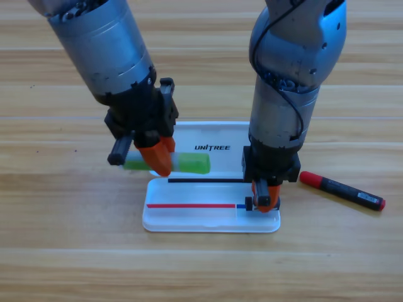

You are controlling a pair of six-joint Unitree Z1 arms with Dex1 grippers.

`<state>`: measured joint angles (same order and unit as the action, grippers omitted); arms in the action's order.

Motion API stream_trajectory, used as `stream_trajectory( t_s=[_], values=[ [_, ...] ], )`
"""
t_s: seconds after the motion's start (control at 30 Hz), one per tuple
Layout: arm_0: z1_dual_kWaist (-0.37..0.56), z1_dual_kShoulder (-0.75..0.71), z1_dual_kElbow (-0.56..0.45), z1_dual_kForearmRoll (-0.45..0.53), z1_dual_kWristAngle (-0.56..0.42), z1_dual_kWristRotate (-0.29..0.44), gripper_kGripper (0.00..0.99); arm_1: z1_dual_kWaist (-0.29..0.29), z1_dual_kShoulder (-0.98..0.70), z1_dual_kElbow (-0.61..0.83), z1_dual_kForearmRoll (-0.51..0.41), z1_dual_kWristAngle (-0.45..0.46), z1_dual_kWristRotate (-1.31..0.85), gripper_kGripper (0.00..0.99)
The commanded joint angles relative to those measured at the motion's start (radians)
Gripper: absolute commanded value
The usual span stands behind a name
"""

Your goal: Clean up eraser and pencils

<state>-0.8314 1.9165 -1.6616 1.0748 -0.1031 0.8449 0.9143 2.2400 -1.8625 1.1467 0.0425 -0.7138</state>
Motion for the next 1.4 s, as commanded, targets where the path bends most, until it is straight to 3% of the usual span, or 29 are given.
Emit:
stream_trajectory(
  t_s=[0.03, 0.33, 0.53, 1.33, 1.37, 1.4],
  values=[
    [0.037, -0.037, 0.054, 0.008, 0.013, 0.033, 0.129, 0.029, 0.076, 0.008, 0.018, -0.016, 0.010, 0.000],
    [0.192, -0.159, 0.128, 0.014, 0.013, 0.126, 0.126, 0.029, 0.101, -0.010, 0.018, -0.018, 0.017, 0.000],
    [0.255, -0.217, 0.171, 0.014, 0.013, 0.145, 0.126, 0.028, 0.105, -0.018, 0.018, -0.024, 0.019, 0.000],
    [0.261, -0.215, 0.195, 0.010, 0.000, 0.145, 0.126, 0.025, 0.116, -0.044, 0.015, -0.032, 0.022, 0.000],
    [0.261, -0.214, 0.195, 0.010, 0.000, 0.145, 0.126, 0.025, 0.116, -0.043, 0.015, -0.032, 0.024, 0.012],
    [0.261, -0.212, 0.195, 0.008, 0.000, 0.146, 0.126, 0.023, 0.115, -0.041, 0.015, -0.030, 0.025, 0.152]
  ],
)
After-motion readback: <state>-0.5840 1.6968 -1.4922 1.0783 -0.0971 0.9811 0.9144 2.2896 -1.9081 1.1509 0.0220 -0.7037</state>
